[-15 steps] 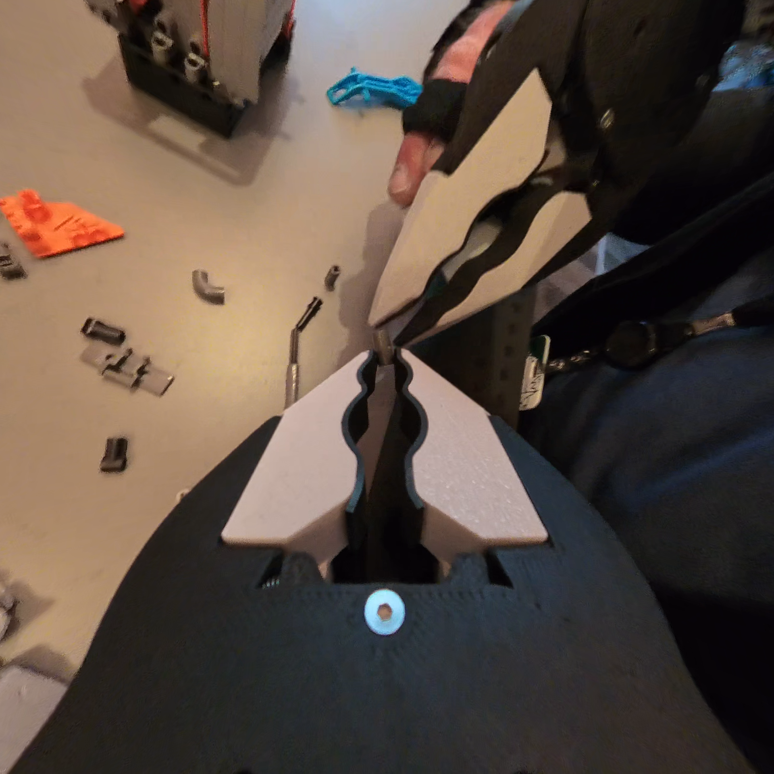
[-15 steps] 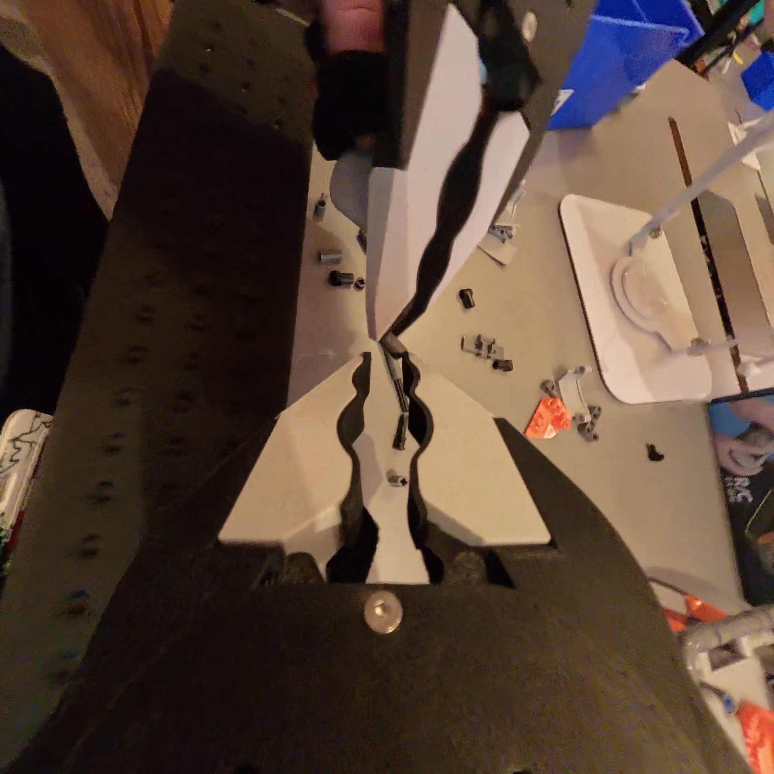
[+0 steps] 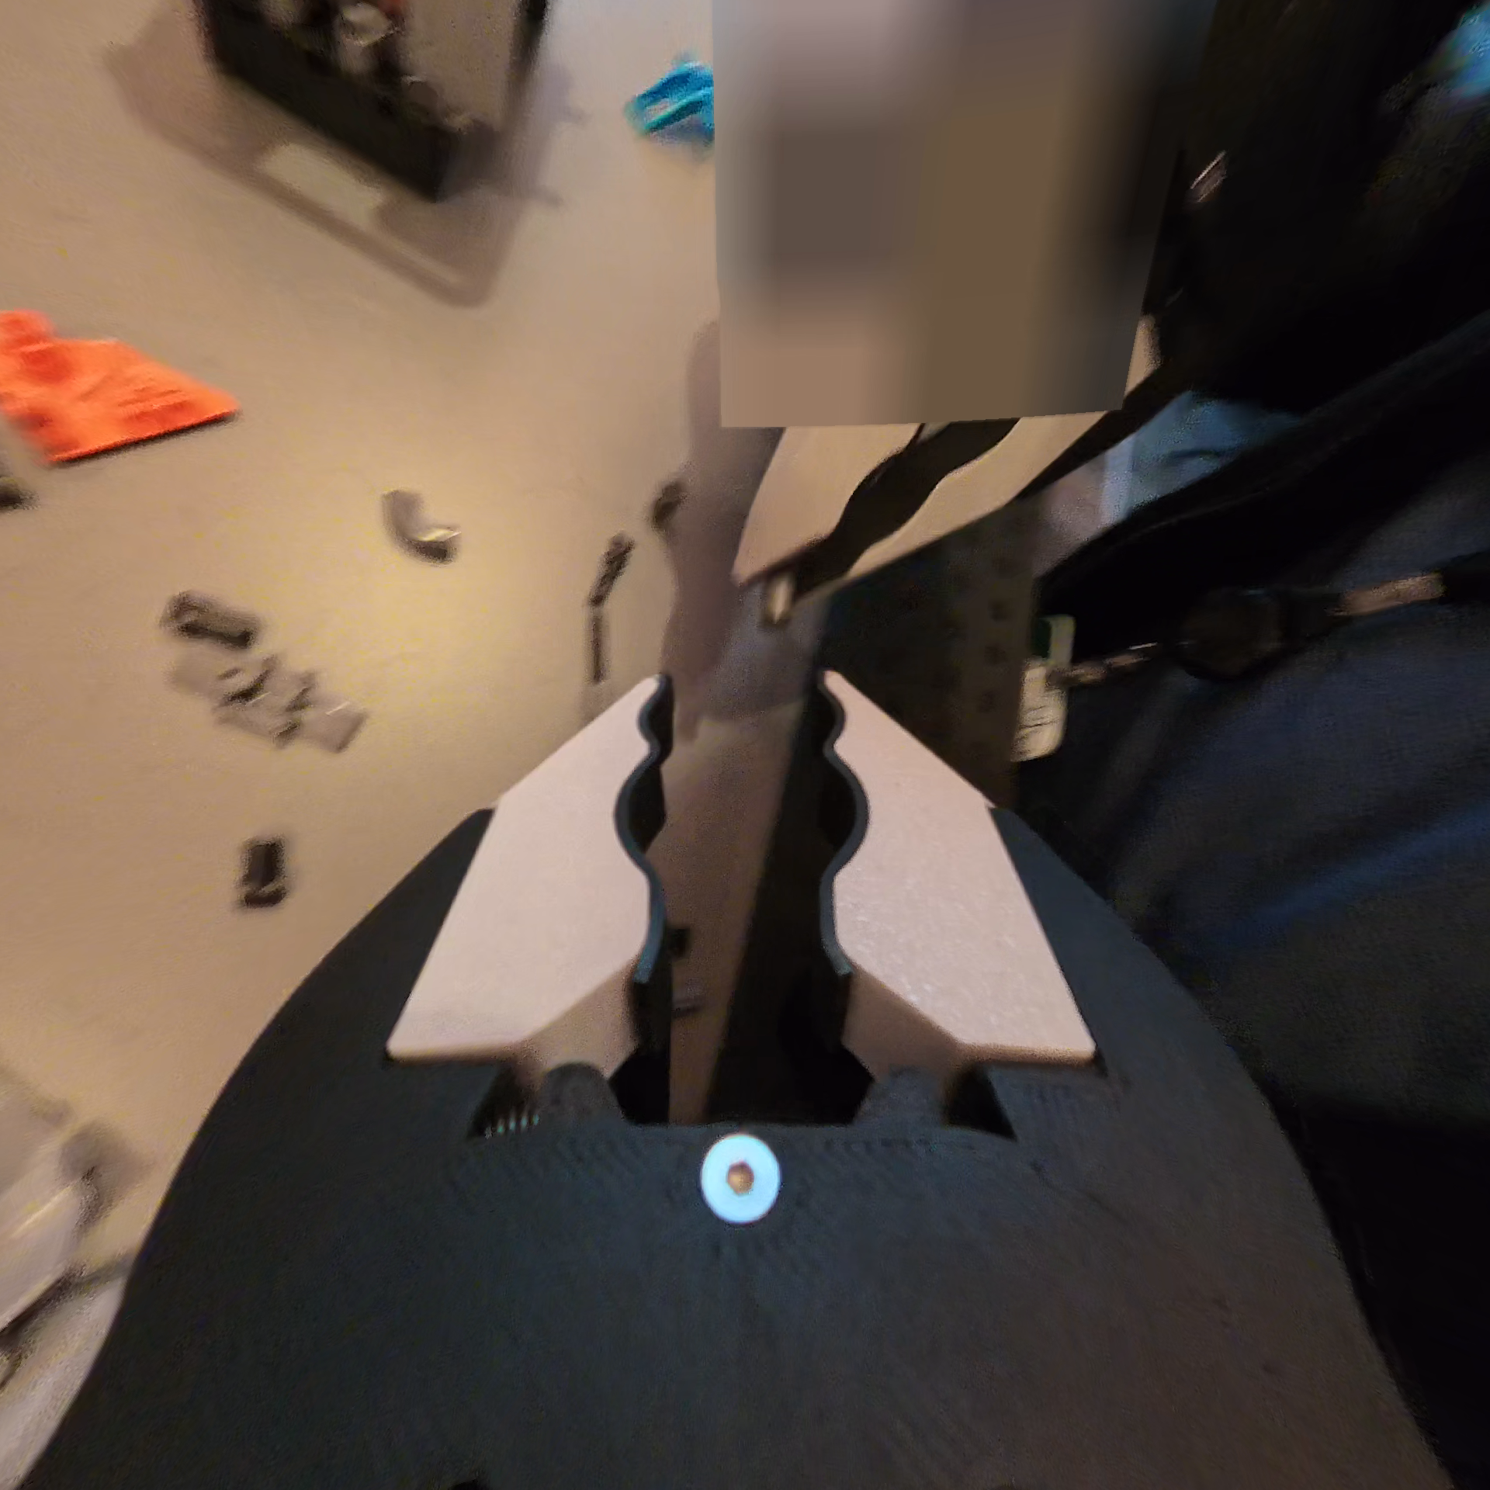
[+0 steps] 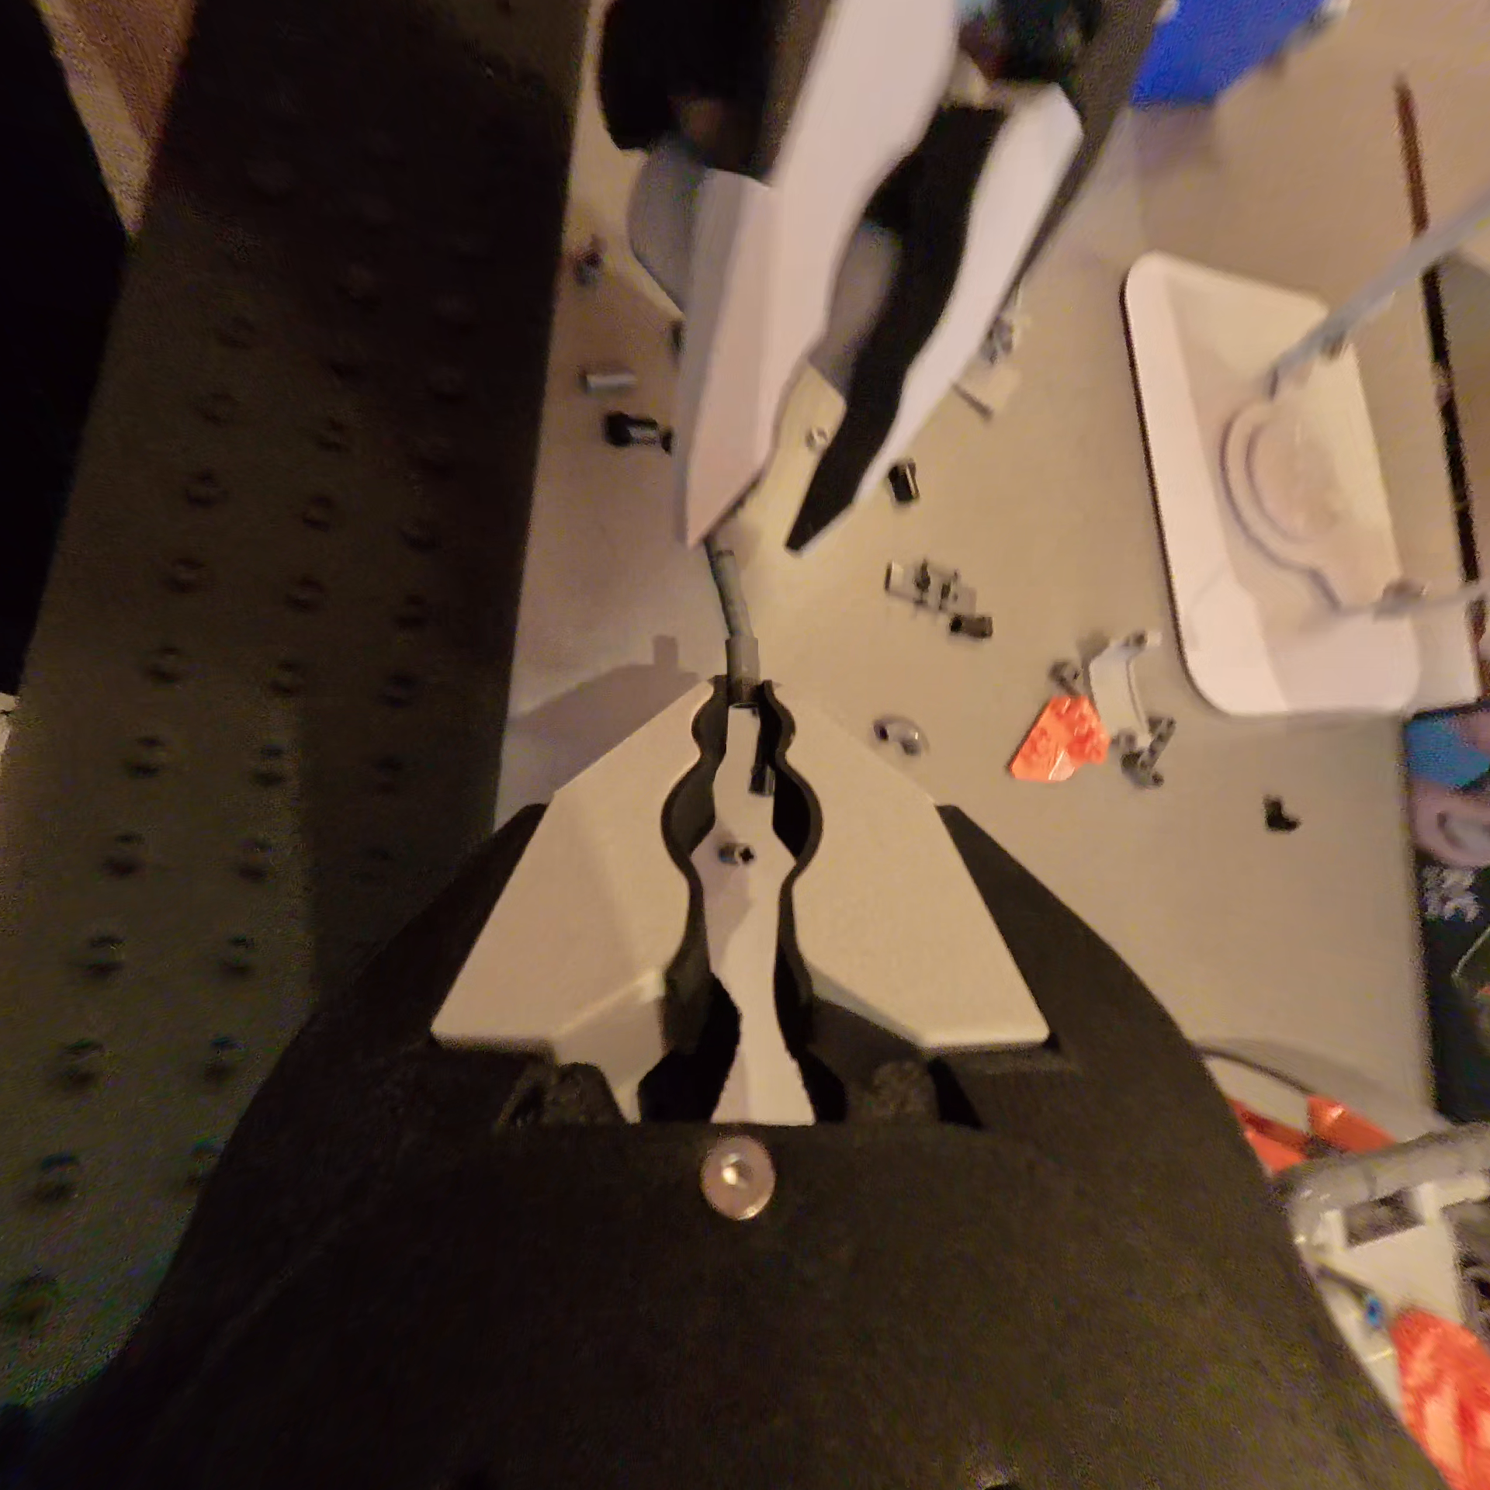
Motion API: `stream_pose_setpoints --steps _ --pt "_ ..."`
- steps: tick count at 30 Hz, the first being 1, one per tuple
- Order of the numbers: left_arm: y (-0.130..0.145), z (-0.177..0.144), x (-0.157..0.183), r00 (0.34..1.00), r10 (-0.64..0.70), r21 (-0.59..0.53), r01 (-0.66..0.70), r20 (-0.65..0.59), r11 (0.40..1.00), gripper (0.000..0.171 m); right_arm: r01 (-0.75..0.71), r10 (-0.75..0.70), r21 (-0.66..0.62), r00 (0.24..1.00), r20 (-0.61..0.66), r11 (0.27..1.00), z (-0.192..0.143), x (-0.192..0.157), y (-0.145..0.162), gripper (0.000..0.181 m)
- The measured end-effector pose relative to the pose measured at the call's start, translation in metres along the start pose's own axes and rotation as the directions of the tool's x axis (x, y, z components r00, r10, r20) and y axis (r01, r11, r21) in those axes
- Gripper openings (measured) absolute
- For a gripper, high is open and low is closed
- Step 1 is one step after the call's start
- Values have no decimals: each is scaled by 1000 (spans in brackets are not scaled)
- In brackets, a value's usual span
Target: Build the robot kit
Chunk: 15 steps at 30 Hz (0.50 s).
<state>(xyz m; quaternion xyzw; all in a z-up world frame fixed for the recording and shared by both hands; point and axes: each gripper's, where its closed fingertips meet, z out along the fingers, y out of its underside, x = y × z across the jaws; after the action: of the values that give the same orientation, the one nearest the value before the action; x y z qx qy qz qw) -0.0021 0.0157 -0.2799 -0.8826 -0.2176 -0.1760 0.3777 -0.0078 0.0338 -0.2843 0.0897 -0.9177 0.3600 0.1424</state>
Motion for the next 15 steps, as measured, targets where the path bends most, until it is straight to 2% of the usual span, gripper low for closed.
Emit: stream_pose_setpoints --steps 4,7,8,9,15 --pt "28 7 -32 973 93 -146 -63 210 987 32 -125 126 -41 992 17 991 7 7 24 5" --pt "42 19 -40 948 175 -238 -111 267 965 22 -196 198 -63 979 41 979 13 7 37 5" --pt "40 21 -41 941 191 -230 -127 279 965 10 -203 206 -68 978 43 977 14 8 39 5" --pt "40 21 -42 935 203 -232 -137 291 963 6 -209 212 -70 976 48 975 15 7 41 5" --pt "37 18 -34 919 269 -211 -212 290 954 6 -278 279 -26 954 105 960 13 4 42 5"
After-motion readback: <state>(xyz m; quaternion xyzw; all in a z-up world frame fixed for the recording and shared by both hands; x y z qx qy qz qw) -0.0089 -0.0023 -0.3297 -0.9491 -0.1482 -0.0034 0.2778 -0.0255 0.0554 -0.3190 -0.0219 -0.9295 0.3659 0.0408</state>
